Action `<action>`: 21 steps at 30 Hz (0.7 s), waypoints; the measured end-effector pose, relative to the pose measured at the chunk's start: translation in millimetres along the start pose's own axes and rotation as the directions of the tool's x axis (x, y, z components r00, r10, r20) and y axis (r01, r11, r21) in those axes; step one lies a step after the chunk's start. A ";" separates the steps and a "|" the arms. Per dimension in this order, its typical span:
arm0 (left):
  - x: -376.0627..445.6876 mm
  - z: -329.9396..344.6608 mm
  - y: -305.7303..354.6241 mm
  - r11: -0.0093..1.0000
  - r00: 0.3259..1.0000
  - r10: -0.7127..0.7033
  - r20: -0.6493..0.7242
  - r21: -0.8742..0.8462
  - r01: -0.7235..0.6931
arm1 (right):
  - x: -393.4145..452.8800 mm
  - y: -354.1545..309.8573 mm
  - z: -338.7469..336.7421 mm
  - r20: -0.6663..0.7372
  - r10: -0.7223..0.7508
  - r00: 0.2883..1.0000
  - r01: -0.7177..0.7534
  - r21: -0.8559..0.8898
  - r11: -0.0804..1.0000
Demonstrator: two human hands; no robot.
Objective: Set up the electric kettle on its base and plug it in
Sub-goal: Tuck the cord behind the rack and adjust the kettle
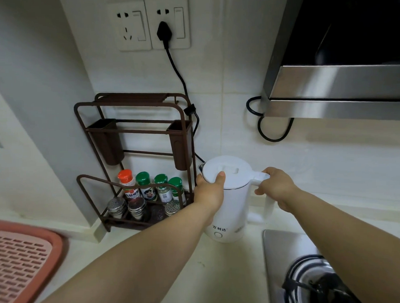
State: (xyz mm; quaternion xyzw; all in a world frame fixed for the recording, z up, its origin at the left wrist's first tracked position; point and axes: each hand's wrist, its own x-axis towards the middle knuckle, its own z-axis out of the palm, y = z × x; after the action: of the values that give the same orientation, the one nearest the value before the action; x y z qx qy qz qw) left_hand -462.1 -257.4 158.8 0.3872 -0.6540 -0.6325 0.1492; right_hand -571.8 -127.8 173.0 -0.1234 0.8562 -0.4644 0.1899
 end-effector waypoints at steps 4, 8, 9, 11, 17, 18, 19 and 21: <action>-13.6 -8.0 11.3 0.995 0.994 -0.098 0.040 0.024 0.097 | -7.8 -2.3 -0.7 0.012 0.028 1.000 -0.028 0.000 1.000; -34.4 -19.4 23.7 0.986 0.994 -0.112 0.010 0.126 0.110 | -21.7 -15.6 -3.1 -0.069 0.024 0.997 -0.027 -0.050 0.998; -41.6 -23.2 26.3 0.982 0.996 -0.086 -0.008 0.167 0.086 | -27.1 -20.7 -4.8 -0.111 0.004 0.994 -0.013 -0.073 0.997; -55.2 -32.0 29.9 0.961 0.999 0.005 -0.036 0.278 0.005 | -43.8 -30.9 -10.3 -0.156 -0.021 0.988 0.007 -0.093 0.996; -110.0 -40.0 46.6 0.798 0.948 0.307 0.085 0.519 -0.305 | -119.3 -42.2 -43.3 -0.055 -0.083 0.995 0.077 -0.115 0.990; -122.9 -36.4 47.2 0.773 0.929 0.346 0.130 0.521 -0.361 | -137.2 -39.4 -51.1 -0.074 -0.087 0.993 0.078 -0.118 0.990; -129.2 -33.7 46.8 0.753 0.913 0.373 0.166 0.521 -0.402 | -148.2 -37.2 -54.6 -0.073 -0.091 0.993 0.082 -0.112 0.990; -147.5 -22.6 42.6 0.710 0.879 0.398 0.263 0.518 -0.477 | -177.4 -24.3 -65.6 -0.070 -0.060 0.996 0.053 -0.099 0.994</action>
State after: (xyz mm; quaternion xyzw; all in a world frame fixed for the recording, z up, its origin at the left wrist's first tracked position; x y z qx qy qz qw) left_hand -363.5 -175.2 245.9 0.2046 -0.8934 -0.3787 0.1289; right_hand -440.6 -23.1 263.4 -0.1396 0.8802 -0.4316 0.1394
